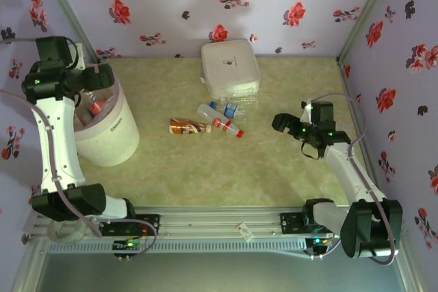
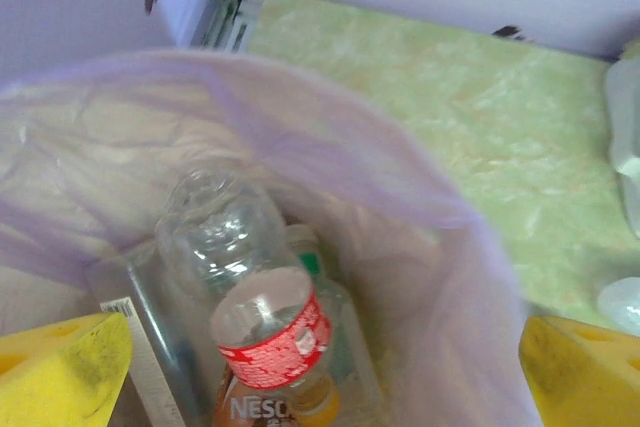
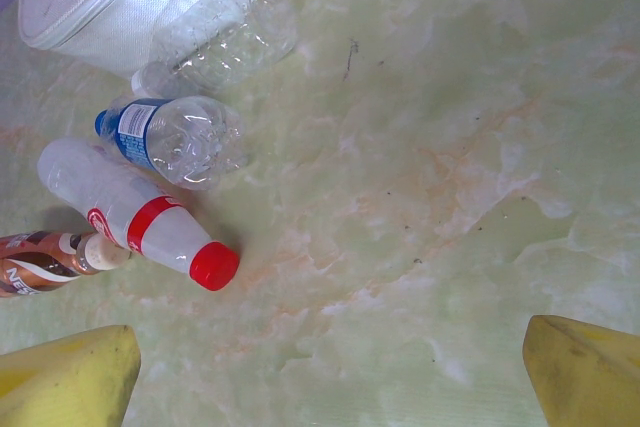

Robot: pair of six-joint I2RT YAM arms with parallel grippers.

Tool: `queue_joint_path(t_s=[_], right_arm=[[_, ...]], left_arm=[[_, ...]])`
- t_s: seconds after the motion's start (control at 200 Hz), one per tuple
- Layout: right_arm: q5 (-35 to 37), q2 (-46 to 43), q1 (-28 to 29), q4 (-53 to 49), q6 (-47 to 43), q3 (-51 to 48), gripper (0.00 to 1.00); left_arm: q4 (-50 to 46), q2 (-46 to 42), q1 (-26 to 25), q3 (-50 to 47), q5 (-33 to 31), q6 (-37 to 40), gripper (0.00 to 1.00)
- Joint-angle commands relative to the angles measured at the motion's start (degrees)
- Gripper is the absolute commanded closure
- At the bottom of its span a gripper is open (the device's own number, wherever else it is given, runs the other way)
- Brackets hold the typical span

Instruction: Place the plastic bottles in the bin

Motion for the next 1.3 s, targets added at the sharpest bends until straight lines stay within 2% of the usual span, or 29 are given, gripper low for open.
queue_joint_path(t_s=[0.0,0.235,0.445,0.575,0.735,0.8,0.845,1.03,1.295], right_arm=[[-0.9,-0.3,-0.3,1.1,0.8,-0.2,0.01],[-0.8,-0.5,-0.2,0.7,0.8,0.0,0.01],[-0.7,-0.8,-0.2,0.3,0.8,0.2,0.01],[-0.5,-1.1,-0.2,-0.4,0.5,0.5,0.01],[-0.2,-1.2,-0.2,-0.6,0.3,0.5,0.01],[-0.4,-1.1,-0.2,-0.4,0.3,0.4,0.01],[-0.4,-1.1,-0.2,-0.3,0.4,0.4,0.01],[-0.4,-1.5,-0.2,-0.4,0.2,0.1,0.01],[0.0,-2.4,-0.2,-0.7,0.0,-0.6,0.01]], left_arm=[[-3.9,-1.6,-4.1,5.4,-4.0,-0.4,0.00],[-8.6,1.0,-16.4,15.8,-12.2,-0.1,0.00],[-12.2,6.5,-30.5,23.0,-20.9,0.9,0.01],[-14.9,11.8,-37.9,27.5,-22.3,2.0,0.04],[-18.3,18.4,-44.4,30.4,-22.3,5.1,0.06],[-18.8,20.4,-45.7,29.9,-20.2,5.6,0.07],[-18.4,21.1,-46.0,28.5,-16.3,6.0,0.09],[-9.8,19.2,-45.9,12.7,-2.8,11.5,0.13],[-3.5,19.7,-41.5,-5.0,7.0,17.2,0.15]])
